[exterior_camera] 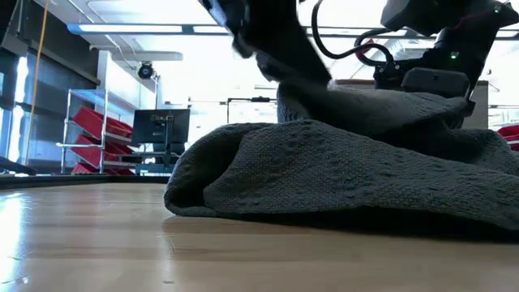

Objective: Fold towel
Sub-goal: Fold the gray towel

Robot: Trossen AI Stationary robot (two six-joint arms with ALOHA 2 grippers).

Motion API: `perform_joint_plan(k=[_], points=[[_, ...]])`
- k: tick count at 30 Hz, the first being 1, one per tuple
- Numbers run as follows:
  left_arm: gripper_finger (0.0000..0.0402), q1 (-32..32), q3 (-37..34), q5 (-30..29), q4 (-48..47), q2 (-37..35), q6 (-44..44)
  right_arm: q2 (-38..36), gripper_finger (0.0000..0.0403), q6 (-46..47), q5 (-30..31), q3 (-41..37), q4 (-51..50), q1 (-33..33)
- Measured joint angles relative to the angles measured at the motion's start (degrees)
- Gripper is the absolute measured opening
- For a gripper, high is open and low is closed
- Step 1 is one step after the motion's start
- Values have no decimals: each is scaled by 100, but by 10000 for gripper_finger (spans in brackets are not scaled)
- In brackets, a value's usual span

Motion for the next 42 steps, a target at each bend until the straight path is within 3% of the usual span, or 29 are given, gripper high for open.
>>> perform_joint_plan(k=[3,6,12,17,21,25,32,38,42], points=[[191,-38,0,85,-313,251,-79,0,0,0,2,0,-14,0],[166,-23,-6,-36,-704,368,-689,0,0,10,2,0,-14,0],[16,107,-5,-102,-1182,133,-1336,0,0,-34,2,0,-34,2],[7,60,-4,-156,-1512,-624,-1739,15,0,-240,-130,0,-77,52],[2,-42,0,-538,-2022,-1396,-1894,17,0,-408,-153,0,-71,180],[1,-44,7,-960,-3166,-1894,-2055,12,0,-873,-312,0,240,360],[0,35,-49,-1240,-5340,-2051,-2361,-302,0,-1747,-1068,0,1295,645],[0,107,-434,-1219,-5712,-2046,-2270,-306,0,-1783,-1117,3,3035,549],[0,217,-769,-1229,-5656,-2044,-2356,155,0,-1609,-951,13,3707,270]])
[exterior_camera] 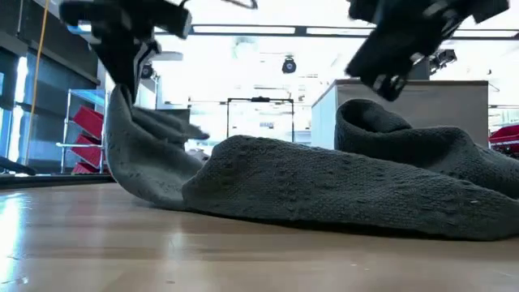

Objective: Fold towel
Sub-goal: Fold the gray towel

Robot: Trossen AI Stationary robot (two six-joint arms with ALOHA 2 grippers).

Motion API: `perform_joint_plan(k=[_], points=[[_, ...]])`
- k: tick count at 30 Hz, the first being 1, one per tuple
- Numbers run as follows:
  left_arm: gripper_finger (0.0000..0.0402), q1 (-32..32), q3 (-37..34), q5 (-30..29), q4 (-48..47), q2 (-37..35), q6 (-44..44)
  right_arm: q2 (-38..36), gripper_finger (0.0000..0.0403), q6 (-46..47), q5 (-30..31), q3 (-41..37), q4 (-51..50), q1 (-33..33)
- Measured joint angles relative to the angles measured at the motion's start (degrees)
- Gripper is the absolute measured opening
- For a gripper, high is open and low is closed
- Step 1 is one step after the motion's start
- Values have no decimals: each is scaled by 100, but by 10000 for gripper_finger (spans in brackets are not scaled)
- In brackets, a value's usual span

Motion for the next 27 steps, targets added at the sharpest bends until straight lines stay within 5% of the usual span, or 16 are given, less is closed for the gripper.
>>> perform_joint_plan(k=[7,20,27], points=[[0,68,-557,49,226,-2,171,923,0,1357,204,-9,-555,-98],[0,3,-1097,589,813,-72,352,410,0,3603,283,-10,-3964,1070],[0,-378,-1097,1016,1486,-72,806,-299,0,3846,644,136,-3345,1198]])
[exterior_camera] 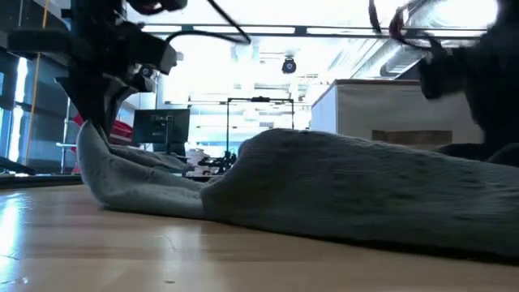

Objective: Fold towel
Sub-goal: Fold the gray towel

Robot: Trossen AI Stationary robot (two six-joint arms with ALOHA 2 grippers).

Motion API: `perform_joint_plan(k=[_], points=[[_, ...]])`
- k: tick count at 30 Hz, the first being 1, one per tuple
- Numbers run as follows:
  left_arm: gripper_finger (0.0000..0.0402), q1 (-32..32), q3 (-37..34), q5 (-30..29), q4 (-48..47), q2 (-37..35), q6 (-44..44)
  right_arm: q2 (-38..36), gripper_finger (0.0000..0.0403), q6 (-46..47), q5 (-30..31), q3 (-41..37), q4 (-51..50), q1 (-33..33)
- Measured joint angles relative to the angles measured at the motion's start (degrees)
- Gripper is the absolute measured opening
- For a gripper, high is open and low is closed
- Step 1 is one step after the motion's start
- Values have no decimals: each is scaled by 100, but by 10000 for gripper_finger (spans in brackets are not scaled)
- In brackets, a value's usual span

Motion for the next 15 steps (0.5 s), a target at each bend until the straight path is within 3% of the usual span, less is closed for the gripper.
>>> perform_joint_plan(k=[6,11,15], points=[[0,-290,-37,297,432,-4,576,-325,0,59,1331,820,-53,-543],[0,-326,-230,492,757,-4,520,129,0,-142,656,1383,-78,-1489],[0,-388,-353,498,863,-12,276,648,0,-131,495,1958,-228,-1996]])
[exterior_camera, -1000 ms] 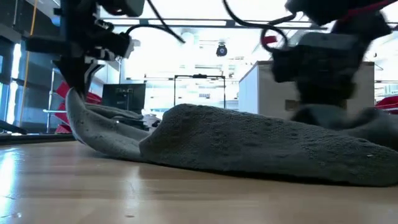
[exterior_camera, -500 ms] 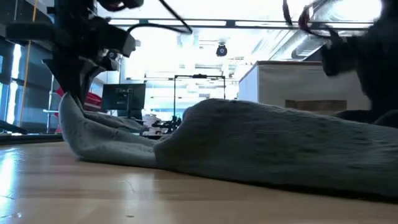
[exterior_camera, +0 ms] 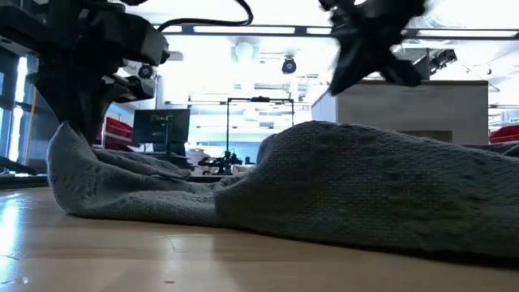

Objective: Fold towel
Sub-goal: Fold the gray towel

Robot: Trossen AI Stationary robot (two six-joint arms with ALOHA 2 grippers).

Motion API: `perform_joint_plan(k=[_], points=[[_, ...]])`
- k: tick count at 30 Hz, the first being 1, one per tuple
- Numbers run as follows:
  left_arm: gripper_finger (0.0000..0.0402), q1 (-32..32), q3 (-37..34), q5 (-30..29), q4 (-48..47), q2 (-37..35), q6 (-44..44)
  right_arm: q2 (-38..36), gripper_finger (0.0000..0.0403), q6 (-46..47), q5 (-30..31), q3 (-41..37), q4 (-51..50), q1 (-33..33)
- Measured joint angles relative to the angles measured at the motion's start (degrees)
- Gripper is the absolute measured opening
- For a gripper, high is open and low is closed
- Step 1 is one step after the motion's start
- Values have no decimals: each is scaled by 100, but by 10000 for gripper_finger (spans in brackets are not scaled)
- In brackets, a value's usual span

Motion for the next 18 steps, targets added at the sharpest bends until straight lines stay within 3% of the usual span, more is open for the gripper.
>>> perform_joint_plan(k=[4,7,9,18], points=[[0,-40,-21,-20,19,-1,-97,562,1,-231,-93,597,-446,-353],[0,-40,-19,-23,30,-1,-97,974,17,-418,-667,1004,-554,-581],[0,-40,-20,-25,32,-1,-99,1247,39,-419,-962,1247,-722,-686],[0,-40,-19,-23,14,-1,-93,1809,167,-629,-933,1792,-1370,-777]])
